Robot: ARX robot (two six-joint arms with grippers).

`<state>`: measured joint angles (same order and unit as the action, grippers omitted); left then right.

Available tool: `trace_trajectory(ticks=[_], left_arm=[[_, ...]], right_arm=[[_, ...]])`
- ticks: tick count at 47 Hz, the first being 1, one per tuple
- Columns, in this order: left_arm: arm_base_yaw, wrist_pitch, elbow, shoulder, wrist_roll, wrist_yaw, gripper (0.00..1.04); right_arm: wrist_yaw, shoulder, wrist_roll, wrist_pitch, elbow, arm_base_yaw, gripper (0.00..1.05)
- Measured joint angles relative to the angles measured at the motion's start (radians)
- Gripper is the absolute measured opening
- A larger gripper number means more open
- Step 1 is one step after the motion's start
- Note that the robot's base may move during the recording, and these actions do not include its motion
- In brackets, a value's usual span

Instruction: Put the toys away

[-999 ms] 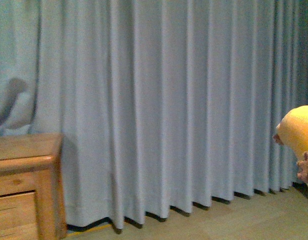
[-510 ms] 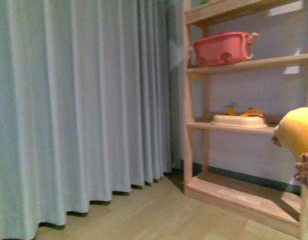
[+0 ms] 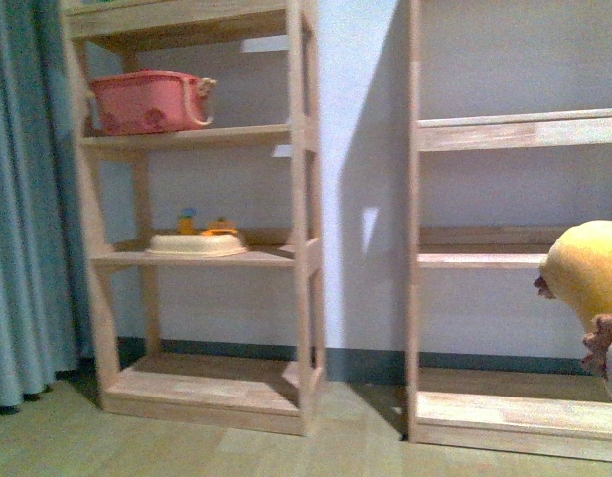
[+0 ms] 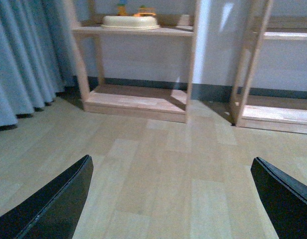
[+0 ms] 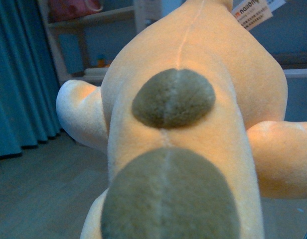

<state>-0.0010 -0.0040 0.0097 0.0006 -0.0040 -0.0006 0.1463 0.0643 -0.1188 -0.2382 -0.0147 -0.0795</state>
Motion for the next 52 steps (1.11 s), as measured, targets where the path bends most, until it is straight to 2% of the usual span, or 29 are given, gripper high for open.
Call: trace_trajectory(ticks=[52], left_arm=[[-0.002, 0.000, 0.000, 0.000, 0.000, 0.001, 0.98]], right_arm=[[0.003, -0.001, 0.000, 0.000, 0.000, 0.001, 0.09]])
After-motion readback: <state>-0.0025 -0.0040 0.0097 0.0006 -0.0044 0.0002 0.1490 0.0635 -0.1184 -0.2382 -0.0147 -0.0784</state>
